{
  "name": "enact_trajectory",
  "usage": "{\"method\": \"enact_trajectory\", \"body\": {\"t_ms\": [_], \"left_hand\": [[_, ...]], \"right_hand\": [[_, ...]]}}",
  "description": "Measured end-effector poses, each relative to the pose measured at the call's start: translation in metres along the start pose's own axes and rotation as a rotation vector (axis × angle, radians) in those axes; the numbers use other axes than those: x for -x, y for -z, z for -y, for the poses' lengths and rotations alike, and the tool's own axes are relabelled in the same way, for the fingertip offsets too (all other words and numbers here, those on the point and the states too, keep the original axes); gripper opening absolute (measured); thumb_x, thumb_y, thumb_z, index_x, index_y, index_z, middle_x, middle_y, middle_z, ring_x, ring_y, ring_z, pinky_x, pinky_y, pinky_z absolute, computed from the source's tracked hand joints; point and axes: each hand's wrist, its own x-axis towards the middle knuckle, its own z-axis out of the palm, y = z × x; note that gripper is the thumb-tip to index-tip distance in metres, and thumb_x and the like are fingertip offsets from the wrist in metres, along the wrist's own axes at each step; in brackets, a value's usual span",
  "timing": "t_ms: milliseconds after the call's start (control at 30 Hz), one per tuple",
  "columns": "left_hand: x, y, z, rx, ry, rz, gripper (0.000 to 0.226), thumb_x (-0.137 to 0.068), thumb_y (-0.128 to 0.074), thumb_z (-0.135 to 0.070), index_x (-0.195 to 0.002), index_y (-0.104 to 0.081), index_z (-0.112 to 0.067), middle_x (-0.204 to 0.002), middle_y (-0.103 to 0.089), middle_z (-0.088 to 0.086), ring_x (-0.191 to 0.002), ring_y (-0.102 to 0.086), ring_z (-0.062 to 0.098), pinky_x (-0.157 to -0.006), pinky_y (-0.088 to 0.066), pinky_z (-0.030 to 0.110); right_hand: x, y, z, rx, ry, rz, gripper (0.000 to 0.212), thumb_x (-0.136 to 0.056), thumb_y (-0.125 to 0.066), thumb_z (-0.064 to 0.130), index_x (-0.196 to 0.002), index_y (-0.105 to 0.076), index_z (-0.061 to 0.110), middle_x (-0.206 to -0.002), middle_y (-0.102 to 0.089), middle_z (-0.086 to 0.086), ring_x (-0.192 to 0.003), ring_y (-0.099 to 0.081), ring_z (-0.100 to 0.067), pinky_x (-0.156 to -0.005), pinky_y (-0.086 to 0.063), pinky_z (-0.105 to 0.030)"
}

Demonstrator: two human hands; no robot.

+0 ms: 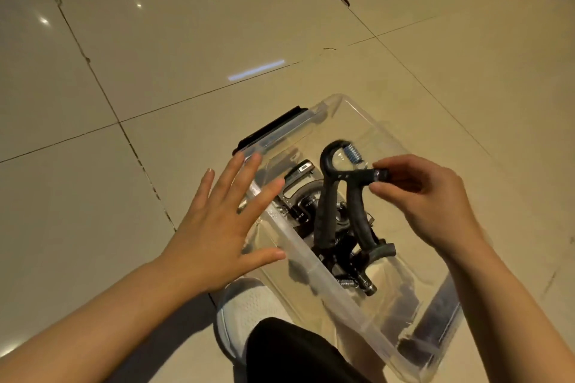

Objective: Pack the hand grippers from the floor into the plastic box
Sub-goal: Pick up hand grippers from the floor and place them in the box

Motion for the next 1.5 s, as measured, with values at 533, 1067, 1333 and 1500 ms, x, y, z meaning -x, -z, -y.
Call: {"method": "enact_trajectory", "body": {"t_ms": [533, 1067, 1333, 1500], "left_hand": [[-0.002, -0.004, 0.008, -0.050, -0.060, -0.030, 0.088, -0.080, -0.021, -0.081, -0.150, -0.008, -0.030, -0.157, 0.000, 0.011, -0.144, 0.003, 0.030, -0.107, -0.013, 0.061], [-0.002, -0.004, 0.008, -0.049, -0.054, -0.044, 0.080, -0.085, -0.018, -0.076, -0.149, -0.012, -0.029, -0.157, -0.004, 0.012, -0.144, 0.001, 0.029, -0.108, -0.014, 0.058], [-0.003, -0.005, 0.008, -0.045, -0.060, -0.050, 0.080, -0.085, -0.018, -0.076, -0.149, -0.010, -0.030, -0.157, -0.003, 0.012, -0.144, 0.001, 0.029, -0.108, -0.014, 0.059], [-0.002, -0.004, 0.009, -0.046, -0.061, -0.048, 0.081, -0.085, -0.019, -0.076, -0.149, -0.012, -0.029, -0.157, -0.004, 0.012, -0.144, 0.001, 0.029, -0.108, -0.015, 0.060]], "right_hand": [[0.001, -0.065, -0.076, 0.896, -0.265, 0.380, 0.056, -0.089, -0.048, 0.058, -0.129, -0.040, 0.020, -0.109, -0.062, -0.008, -0.094, -0.060, -0.028, -0.063, -0.041, -0.030], [0.008, -0.069, -0.076, 0.926, -0.200, 0.393, 0.062, -0.087, -0.039, 0.066, -0.125, -0.042, 0.016, -0.105, -0.061, -0.006, -0.090, -0.059, -0.027, -0.065, -0.047, -0.033], [-0.013, -0.077, -0.072, 0.936, -0.023, 0.502, 0.093, -0.073, -0.056, 0.073, -0.144, -0.024, 0.023, -0.134, -0.044, -0.008, -0.118, -0.046, -0.027, -0.089, -0.046, -0.040], [-0.013, -0.094, -0.064, 0.862, -0.063, 0.460, 0.077, -0.074, -0.068, 0.055, -0.136, -0.036, 0.022, -0.123, -0.048, -0.006, -0.107, -0.051, -0.026, -0.080, -0.049, -0.039]]}}
